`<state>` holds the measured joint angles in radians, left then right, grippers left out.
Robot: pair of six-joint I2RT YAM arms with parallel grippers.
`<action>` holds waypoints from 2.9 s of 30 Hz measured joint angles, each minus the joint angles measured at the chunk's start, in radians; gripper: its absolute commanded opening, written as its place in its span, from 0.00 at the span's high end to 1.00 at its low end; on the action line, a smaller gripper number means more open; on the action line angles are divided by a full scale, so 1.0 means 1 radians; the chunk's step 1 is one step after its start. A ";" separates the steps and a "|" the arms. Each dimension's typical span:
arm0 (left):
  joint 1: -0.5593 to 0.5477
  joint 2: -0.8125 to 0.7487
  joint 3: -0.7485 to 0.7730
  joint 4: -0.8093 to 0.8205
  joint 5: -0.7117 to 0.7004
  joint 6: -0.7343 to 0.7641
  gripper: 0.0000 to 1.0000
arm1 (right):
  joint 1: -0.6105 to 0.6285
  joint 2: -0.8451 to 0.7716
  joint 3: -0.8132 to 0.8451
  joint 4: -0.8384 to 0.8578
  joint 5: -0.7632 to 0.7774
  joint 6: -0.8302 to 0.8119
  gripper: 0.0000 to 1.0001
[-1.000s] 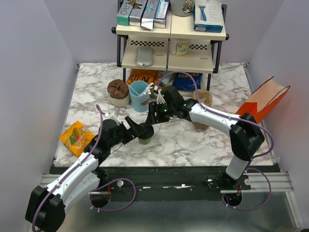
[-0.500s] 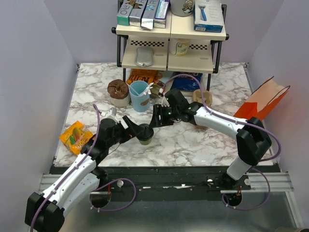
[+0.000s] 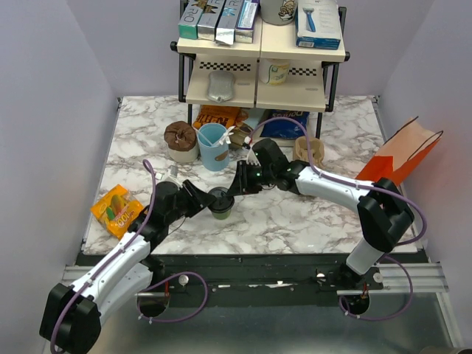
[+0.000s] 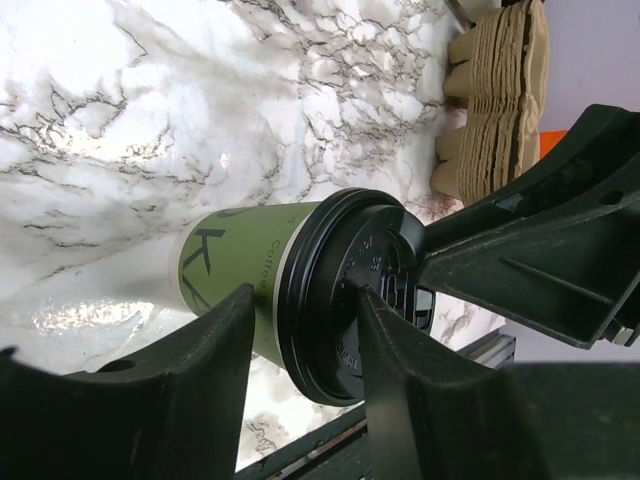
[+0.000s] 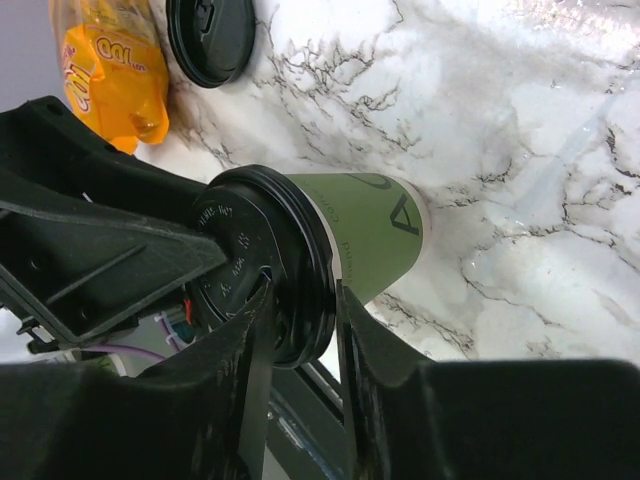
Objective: Pack the takeout coffee
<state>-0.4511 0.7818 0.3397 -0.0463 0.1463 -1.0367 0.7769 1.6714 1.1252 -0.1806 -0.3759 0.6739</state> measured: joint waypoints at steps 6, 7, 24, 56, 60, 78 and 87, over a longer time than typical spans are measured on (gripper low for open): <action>0.009 0.000 -0.016 0.032 -0.003 -0.010 0.62 | -0.005 0.000 -0.036 0.060 -0.008 0.044 0.80; 0.010 0.003 -0.022 0.040 -0.004 -0.013 0.62 | -0.006 0.000 -0.041 0.068 -0.008 0.053 0.81; 0.019 -0.035 -0.156 0.230 -0.006 -0.104 0.62 | -0.012 -0.009 -0.401 0.786 0.000 0.058 0.83; 0.015 -0.067 -0.043 0.026 0.049 -0.030 0.01 | 0.029 -0.030 -0.131 0.300 0.129 -0.041 0.37; 0.015 -0.113 -0.008 -0.041 0.047 -0.006 0.01 | 0.040 -0.031 -0.127 0.243 0.166 -0.058 0.38; 0.015 -0.138 0.001 -0.108 0.021 0.014 0.01 | 0.068 -0.043 -0.109 0.187 0.248 -0.083 0.40; 0.015 0.024 -0.069 0.108 0.084 -0.034 0.17 | 0.093 -0.053 -0.327 0.627 0.263 -0.135 0.43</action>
<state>-0.4362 0.8055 0.2703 0.0612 0.2298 -1.0710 0.8703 1.6180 0.7986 0.4465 -0.1127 0.5392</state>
